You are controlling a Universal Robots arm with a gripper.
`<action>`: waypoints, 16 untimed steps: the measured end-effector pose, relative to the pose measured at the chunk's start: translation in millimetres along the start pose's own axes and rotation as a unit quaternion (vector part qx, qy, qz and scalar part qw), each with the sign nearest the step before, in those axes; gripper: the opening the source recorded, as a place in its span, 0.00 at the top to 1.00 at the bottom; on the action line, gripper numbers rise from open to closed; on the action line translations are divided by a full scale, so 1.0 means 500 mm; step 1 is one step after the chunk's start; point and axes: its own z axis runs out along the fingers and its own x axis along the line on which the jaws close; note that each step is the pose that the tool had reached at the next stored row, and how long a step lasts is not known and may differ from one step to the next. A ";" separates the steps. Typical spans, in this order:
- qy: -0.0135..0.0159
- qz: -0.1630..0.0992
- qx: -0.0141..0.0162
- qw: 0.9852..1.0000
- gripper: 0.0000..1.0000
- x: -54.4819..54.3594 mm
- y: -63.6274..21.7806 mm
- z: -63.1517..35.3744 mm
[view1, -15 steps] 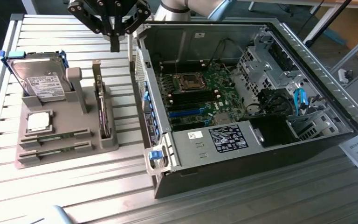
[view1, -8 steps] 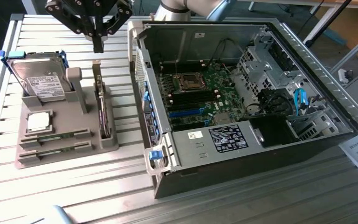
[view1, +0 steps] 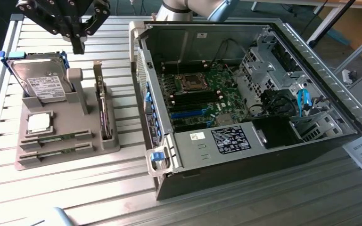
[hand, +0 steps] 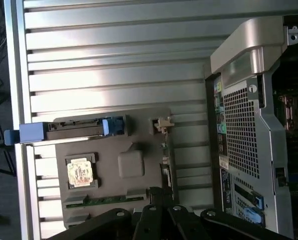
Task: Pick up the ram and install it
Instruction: 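Reach for the ram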
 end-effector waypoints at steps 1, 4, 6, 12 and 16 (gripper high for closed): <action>0.000 0.000 0.000 1.000 0.90 0.005 0.000 0.000; 0.000 0.000 0.000 1.000 0.90 0.032 -0.002 -0.001; 0.000 0.000 0.000 1.000 0.90 0.044 -0.003 -0.001; 0.000 0.000 0.000 1.000 0.90 0.083 -0.006 -0.002; 0.000 0.000 0.000 1.000 0.90 0.108 -0.008 -0.002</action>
